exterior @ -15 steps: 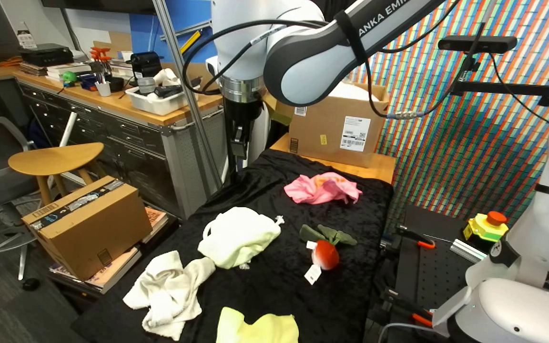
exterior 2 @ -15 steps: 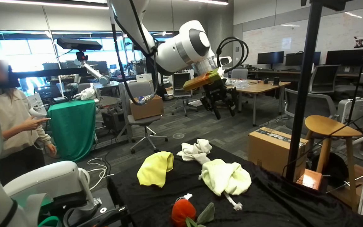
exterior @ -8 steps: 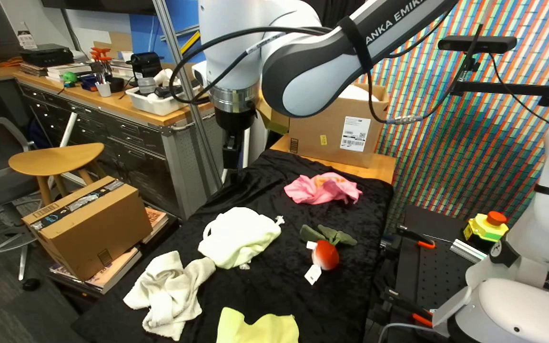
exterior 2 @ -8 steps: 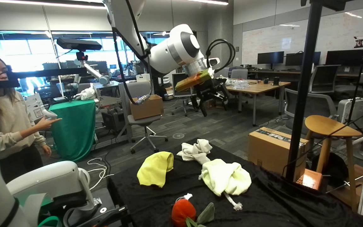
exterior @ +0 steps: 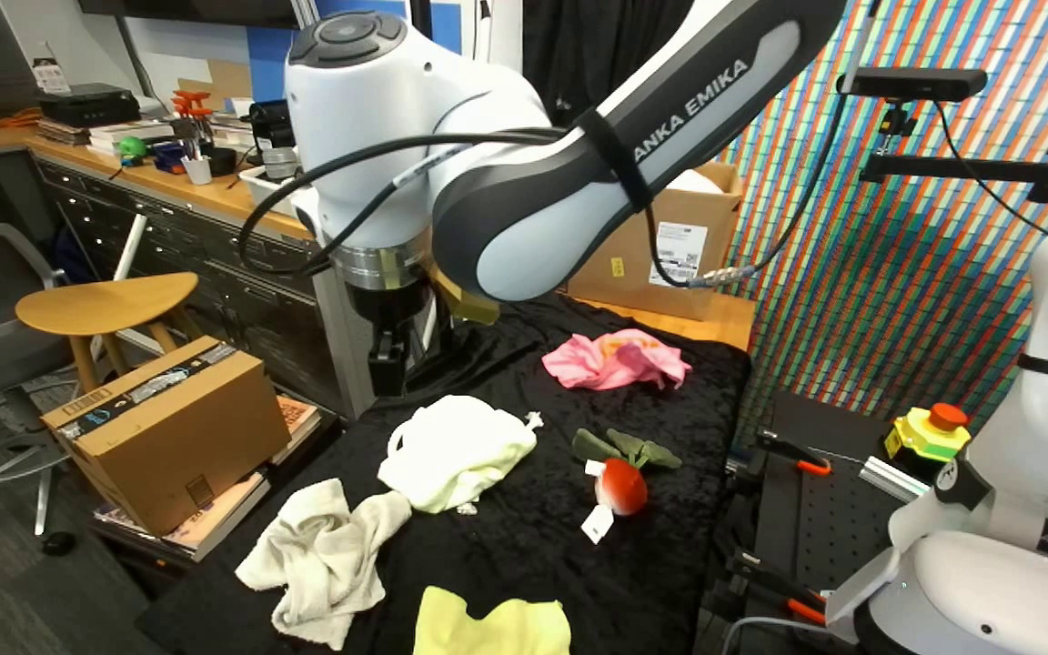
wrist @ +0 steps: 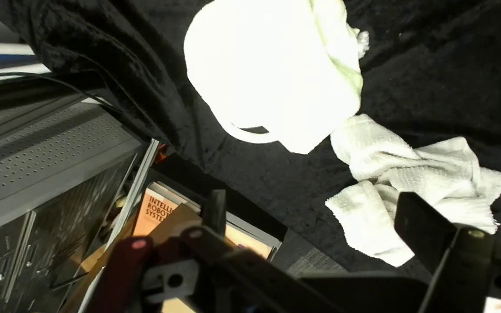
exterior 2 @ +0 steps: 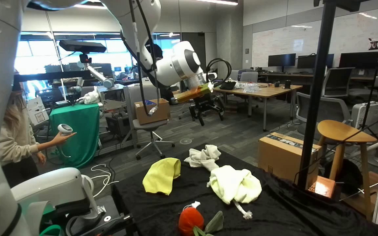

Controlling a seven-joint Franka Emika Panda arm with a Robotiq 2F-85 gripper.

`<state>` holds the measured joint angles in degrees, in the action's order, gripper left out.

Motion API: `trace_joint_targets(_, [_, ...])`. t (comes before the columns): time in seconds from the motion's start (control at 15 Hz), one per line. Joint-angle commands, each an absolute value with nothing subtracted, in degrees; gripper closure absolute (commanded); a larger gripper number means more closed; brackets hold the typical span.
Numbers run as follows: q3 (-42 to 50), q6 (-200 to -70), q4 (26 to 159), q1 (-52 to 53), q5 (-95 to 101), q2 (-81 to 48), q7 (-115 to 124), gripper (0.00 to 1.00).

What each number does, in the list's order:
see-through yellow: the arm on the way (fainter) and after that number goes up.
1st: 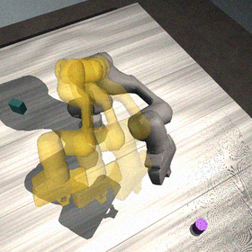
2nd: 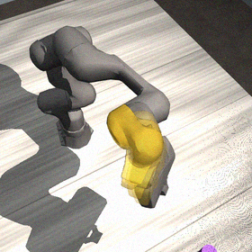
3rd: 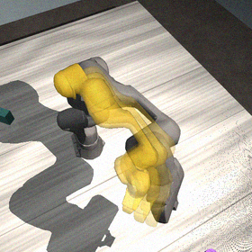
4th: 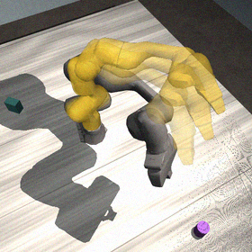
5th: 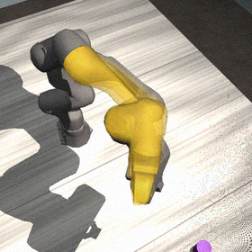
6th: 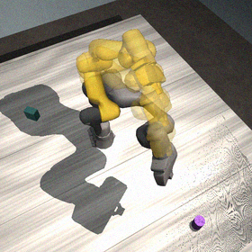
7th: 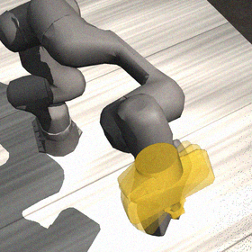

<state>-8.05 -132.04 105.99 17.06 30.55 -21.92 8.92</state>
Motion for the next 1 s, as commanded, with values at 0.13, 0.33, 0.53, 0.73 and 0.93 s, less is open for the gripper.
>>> trace_joint_targets(0.13, [-8.3, -130.6, 93.6, 18.6, 24.7, -33.3, 4.4, 0.00])
trace_joint_targets(0.33, [-8.8, -130.1, 89.3, 19.6, 22.1, -38.1, 1.7, 0.00])
trace_joint_targets(0.53, [-8.9, -131.2, 86.0, 20.9, 20.1, -42.5, 1.4, 0.00])
trace_joint_targets(0.73, [-9.5, -131.5, 83.5, 21.9, 17.8, -46.1, 0.8, 0.00])
trace_joint_targets(0.93, [-9.6, -131.2, 81.1, 23.4, 16.6, -48.8, 1.3, 0.00])
